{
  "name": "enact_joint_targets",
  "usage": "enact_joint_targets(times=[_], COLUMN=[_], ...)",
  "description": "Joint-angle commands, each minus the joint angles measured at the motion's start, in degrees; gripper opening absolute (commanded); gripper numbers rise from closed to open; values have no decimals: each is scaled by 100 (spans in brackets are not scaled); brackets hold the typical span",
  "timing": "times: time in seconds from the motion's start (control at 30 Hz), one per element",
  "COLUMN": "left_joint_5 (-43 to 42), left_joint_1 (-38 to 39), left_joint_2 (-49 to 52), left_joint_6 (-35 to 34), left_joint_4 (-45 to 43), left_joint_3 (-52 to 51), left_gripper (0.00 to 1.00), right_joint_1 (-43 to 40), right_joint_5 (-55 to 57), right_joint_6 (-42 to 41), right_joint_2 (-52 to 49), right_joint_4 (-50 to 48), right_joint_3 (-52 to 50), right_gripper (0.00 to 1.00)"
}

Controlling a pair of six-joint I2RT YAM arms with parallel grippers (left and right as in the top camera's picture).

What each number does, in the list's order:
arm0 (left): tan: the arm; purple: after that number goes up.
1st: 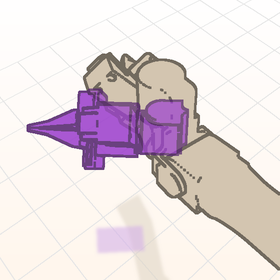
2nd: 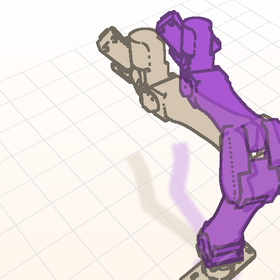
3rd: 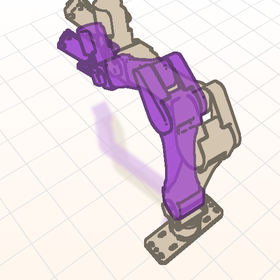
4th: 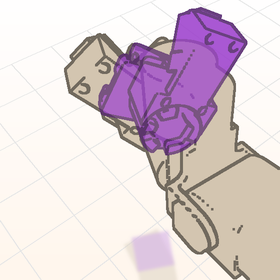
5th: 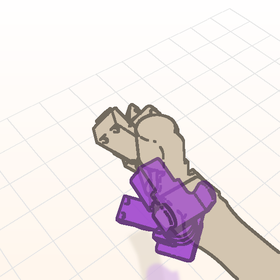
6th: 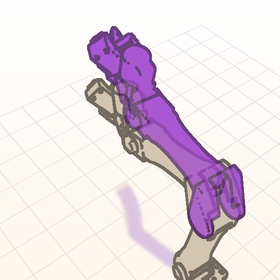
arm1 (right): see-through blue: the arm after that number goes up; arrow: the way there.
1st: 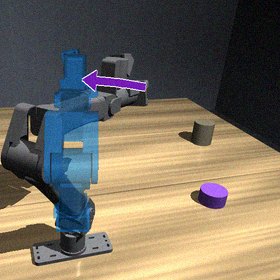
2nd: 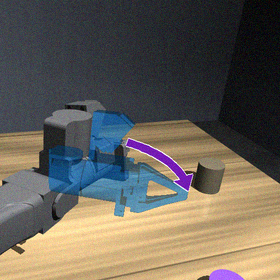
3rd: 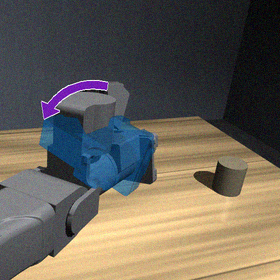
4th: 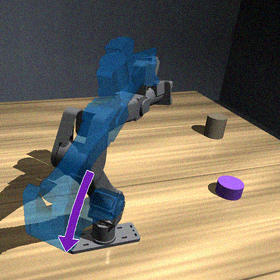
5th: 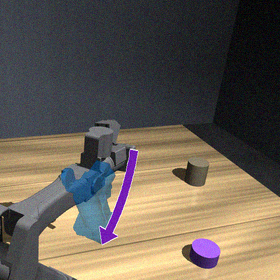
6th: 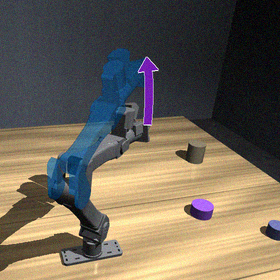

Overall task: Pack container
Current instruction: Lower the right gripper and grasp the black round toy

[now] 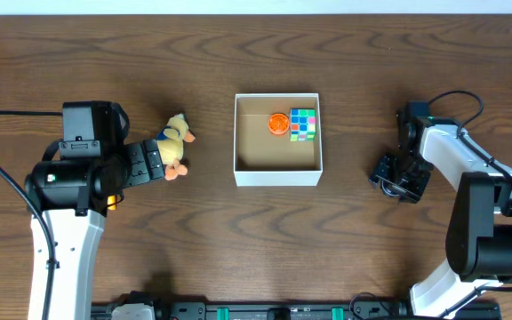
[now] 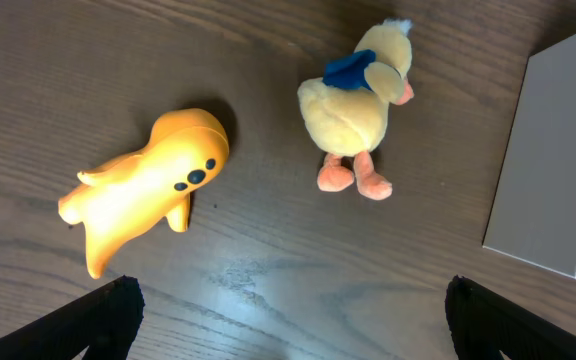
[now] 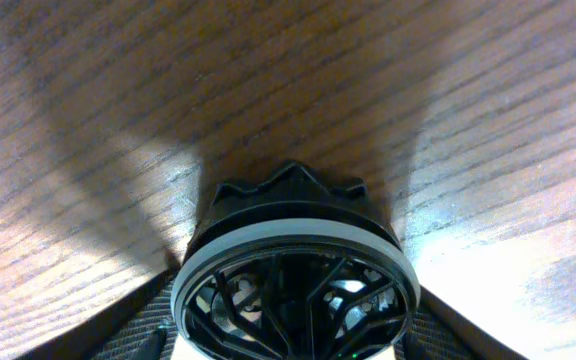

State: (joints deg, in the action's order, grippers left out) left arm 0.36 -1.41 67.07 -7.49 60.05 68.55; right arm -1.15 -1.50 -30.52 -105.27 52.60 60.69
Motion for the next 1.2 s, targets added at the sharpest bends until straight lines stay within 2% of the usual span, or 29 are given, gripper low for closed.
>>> enact_joint_targets(times=[0.0, 0.33, 0.6, 0.7, 0.83, 0.97, 1.17], left_joint_5=[24, 24, 24, 24, 24, 24, 24], left_joint_1=[-24, -24, -24, -24, -24, -24, -24], left_joint_2=[24, 24, 24, 24, 24, 24, 24], left_joint_6=[28, 28, 28, 28, 28, 28, 28], left_joint_4=[24, 22, 22, 24, 24, 33, 31], left_joint_3=[105, 105, 105, 105, 105, 105, 105], left_gripper=[98, 98, 98, 98, 98, 98, 98], right_joint_1=[42, 42, 42, 42, 35, 35, 35], right_joint_5=[122, 125, 127, 127, 136, 170, 170], right_joint_6=[-31, -31, -31, -31, -28, -28, -28], right_joint_2=[-79, -79, -79, -79, -79, -79, -79], right_joint_4=[-9, -35, -46, -55, -122, -291, -426], right_joint_3=[-15, -15, -15, -15, -15, -15, -15], right_gripper=[60, 44, 42, 51, 70, 73, 70])
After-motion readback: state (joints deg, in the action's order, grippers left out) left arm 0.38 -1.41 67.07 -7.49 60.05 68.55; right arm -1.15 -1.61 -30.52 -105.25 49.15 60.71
